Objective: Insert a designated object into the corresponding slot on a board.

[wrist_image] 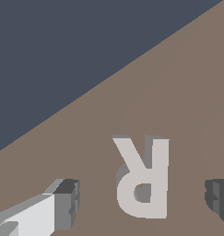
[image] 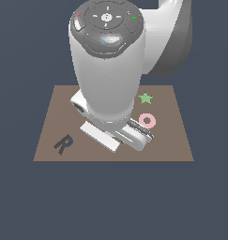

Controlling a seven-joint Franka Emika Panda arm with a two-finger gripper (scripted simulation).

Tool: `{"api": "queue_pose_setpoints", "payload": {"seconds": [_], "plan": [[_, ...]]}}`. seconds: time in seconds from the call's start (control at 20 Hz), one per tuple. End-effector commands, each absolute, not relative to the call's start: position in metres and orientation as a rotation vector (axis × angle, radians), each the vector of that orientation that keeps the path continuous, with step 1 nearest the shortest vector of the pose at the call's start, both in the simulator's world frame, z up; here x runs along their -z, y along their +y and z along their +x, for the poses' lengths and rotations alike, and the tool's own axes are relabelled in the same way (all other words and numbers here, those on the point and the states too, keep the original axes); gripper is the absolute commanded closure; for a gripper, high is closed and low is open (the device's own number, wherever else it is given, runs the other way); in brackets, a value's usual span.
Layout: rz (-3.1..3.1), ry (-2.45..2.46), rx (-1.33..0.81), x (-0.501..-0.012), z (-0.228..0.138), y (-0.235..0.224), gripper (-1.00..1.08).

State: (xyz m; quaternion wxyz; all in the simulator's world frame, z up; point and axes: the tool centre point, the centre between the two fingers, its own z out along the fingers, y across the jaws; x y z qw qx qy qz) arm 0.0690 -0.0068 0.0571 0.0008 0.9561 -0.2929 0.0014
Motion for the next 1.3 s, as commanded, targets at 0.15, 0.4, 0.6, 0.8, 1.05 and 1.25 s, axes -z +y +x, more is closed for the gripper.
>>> {"api": "queue_pose_setpoints", "payload": {"seconds": [0.15, 0.4, 0.6, 0.8, 1.05, 1.25], "plan": [[2.983, -0.986, 0.001, -0.048, 0.072, -0.009, -0.92], [2.986, -0.978, 0.000, -0.050, 0.072, -0.009, -0.92], [2.985, -0.979, 0.001, -0.048, 0.072, -0.009, -0.92], [2.986, -0.977, 0.000, -0.036, 0.072, -0.009, -0.92], [2.986, -0.977, 0.000, -0.030, 0.072, -0.009, 1.08], [2.986, -0.977, 0.000, -0.030, 0.072, -0.009, 1.08]]}}
